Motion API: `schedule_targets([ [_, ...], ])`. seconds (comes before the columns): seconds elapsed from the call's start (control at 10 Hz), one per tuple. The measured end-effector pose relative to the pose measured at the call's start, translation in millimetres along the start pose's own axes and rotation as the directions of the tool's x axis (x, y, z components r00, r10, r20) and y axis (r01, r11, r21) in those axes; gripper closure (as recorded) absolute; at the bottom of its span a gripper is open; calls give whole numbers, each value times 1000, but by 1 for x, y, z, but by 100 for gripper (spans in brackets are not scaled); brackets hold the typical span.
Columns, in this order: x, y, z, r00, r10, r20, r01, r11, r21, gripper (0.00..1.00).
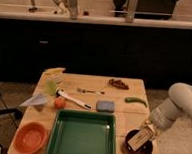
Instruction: Place eraser in purple bowl
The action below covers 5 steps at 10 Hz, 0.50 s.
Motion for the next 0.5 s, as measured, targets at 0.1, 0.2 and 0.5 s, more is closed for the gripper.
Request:
schedule_targets([
  [0.1, 0, 0, 0, 1000, 0, 0, 0, 1000, 0, 93],
  [0.2, 0, 0, 0, 1000, 0, 0, 0, 1000, 0, 82],
  [0.5, 0, 0, 0, 1000, 0, 0, 0, 1000, 0, 52],
])
